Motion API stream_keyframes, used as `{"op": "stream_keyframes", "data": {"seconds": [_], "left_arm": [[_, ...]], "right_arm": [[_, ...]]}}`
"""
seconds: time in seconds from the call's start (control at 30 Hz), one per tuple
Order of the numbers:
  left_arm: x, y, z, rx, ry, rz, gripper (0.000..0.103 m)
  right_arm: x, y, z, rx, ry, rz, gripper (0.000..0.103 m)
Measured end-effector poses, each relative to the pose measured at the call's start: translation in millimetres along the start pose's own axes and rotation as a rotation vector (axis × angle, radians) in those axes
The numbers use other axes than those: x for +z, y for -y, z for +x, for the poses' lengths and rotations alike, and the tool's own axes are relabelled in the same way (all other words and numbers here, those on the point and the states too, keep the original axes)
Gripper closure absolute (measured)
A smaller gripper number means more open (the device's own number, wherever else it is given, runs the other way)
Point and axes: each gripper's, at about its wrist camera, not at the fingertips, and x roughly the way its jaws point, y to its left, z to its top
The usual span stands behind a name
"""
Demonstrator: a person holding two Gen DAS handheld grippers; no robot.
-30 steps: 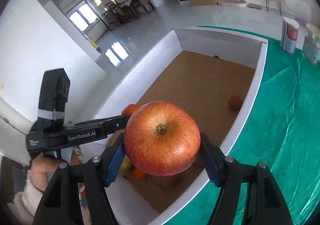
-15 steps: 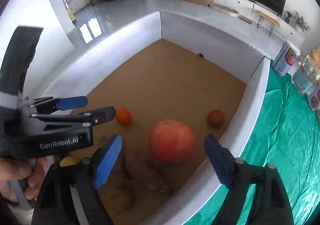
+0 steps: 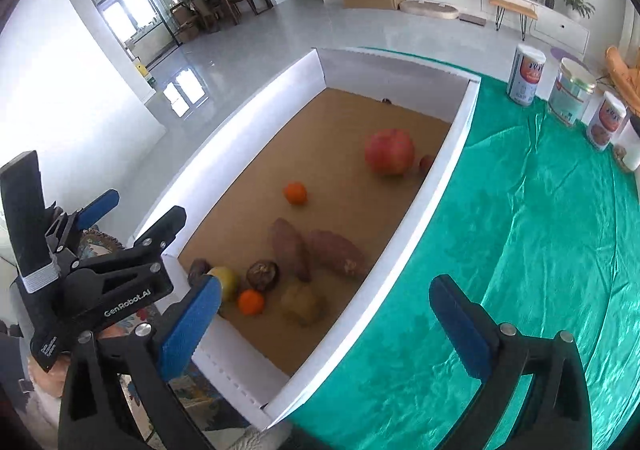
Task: Organize fruits
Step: 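Withdraw both grippers above the box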
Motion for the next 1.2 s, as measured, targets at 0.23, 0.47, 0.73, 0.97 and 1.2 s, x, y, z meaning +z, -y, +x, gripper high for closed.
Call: {"op": "stream_keyframes", "data": {"seconds": [0.23, 0.47, 0.73, 0.97, 1.2], "left_arm": [[-16.5, -15.8, 0.1, -0.008, -0.108, -0.048, 0.001], [-27.3, -3.9, -10.1, 0.053, -0.078, 0.027, 0.001], [-27.0, -12.9, -24.7, 0.002, -0.073, 0.018, 0.001], [-25.5, -26.7, -22.0, -0.053, -0.101, -0.03, 0.001], [-27.3, -26.7, -26.3, -0.066, -0.075, -0.036, 0.001]], "right_arm": [[-14.1, -20.0, 3.8, -0.016, -0.016, -0.033, 0.0], [-16.8, -26.0, 5.5, -0.06, -0.01, -0.012, 0.0], [-20.8, -34.9, 6.0, -0.108, -0.016, -0.006, 0.0], [-22.5, -39.1, 14.2, -0.123, -0.03, -0.016, 0.0], [-23.7, -40.9, 16.0, -0.102, -0.028, -0.011, 0.0]]}}
